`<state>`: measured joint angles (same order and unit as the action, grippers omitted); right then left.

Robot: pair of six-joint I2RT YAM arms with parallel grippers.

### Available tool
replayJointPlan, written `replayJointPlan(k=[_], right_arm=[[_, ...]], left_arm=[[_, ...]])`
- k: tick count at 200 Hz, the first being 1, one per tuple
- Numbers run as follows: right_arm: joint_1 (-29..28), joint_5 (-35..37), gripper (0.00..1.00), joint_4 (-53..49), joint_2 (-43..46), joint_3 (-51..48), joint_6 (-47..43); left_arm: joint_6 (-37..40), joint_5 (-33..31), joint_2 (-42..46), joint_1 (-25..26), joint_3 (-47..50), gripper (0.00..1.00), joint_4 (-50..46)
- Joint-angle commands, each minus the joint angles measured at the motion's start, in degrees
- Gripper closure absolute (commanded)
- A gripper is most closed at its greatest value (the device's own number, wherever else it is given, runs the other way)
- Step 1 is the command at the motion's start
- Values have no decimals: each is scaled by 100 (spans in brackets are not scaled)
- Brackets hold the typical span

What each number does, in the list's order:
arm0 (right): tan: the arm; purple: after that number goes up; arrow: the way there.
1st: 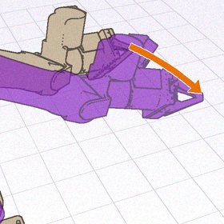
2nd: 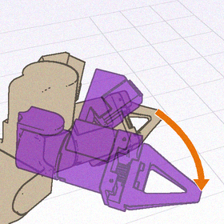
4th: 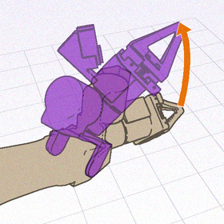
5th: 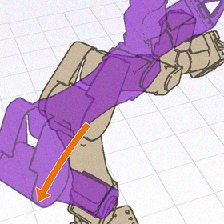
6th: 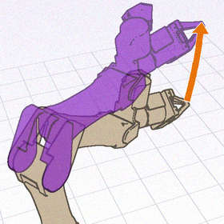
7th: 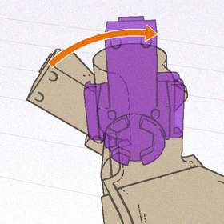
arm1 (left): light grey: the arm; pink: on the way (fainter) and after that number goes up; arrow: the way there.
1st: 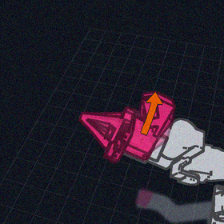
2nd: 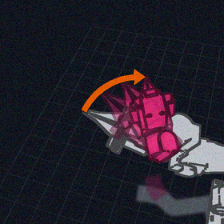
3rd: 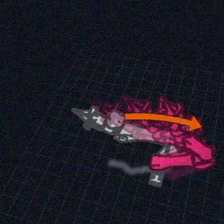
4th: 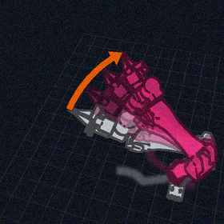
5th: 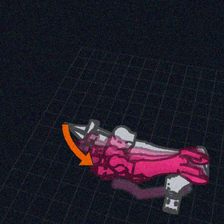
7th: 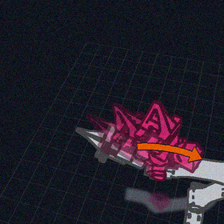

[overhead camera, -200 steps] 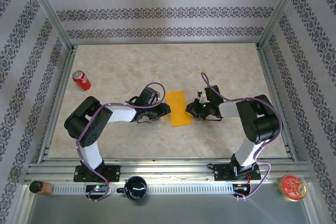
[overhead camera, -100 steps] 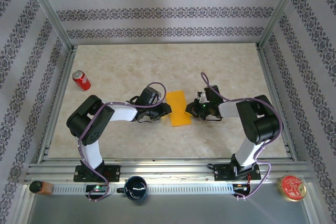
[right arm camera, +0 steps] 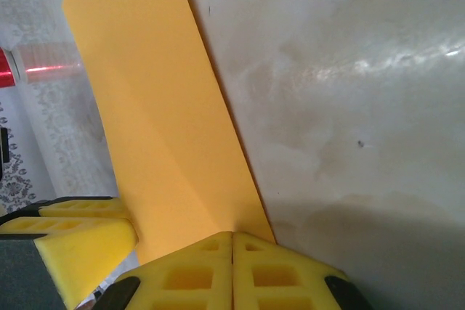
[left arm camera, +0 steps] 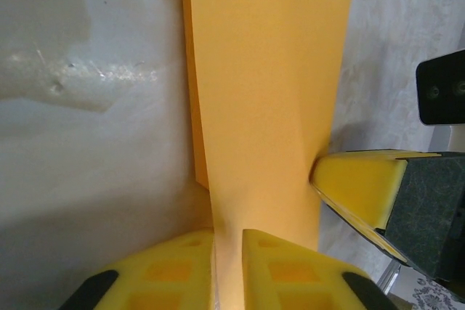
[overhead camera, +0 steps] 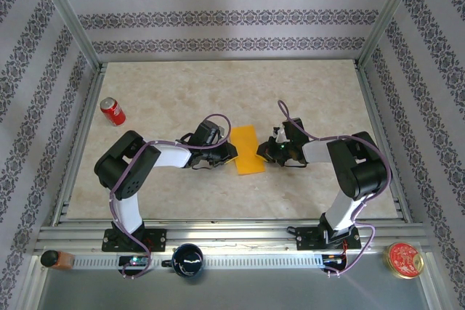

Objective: Fold a paper plane with a square sheet of paper (pick it up from the middle)
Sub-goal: Third fold the triangle at the center of the table.

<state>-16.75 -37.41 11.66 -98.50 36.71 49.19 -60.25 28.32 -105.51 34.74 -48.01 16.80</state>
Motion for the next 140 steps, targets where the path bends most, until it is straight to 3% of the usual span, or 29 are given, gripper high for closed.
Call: replayJointPlan(k=[1,47,79,105,140], right_arm=[[-12,363,90,-604,19,-218,-60],[-21,162,78,-632,615,-125,-540],[-309,943,69,-977,1496,-102,-1451],[-1233,2167,67,-854,2153,-340,-2994],[-2888,3893,64,385,2719,-1229,-5523]], left_arm=[[-5,-82,62,-29,2,88,218],[-6,-168,392,-46,52,96,96],[-224,-60,536,-130,135,98,10],[-421,47,611,-143,185,98,121],[-569,96,629,-151,171,99,95]])
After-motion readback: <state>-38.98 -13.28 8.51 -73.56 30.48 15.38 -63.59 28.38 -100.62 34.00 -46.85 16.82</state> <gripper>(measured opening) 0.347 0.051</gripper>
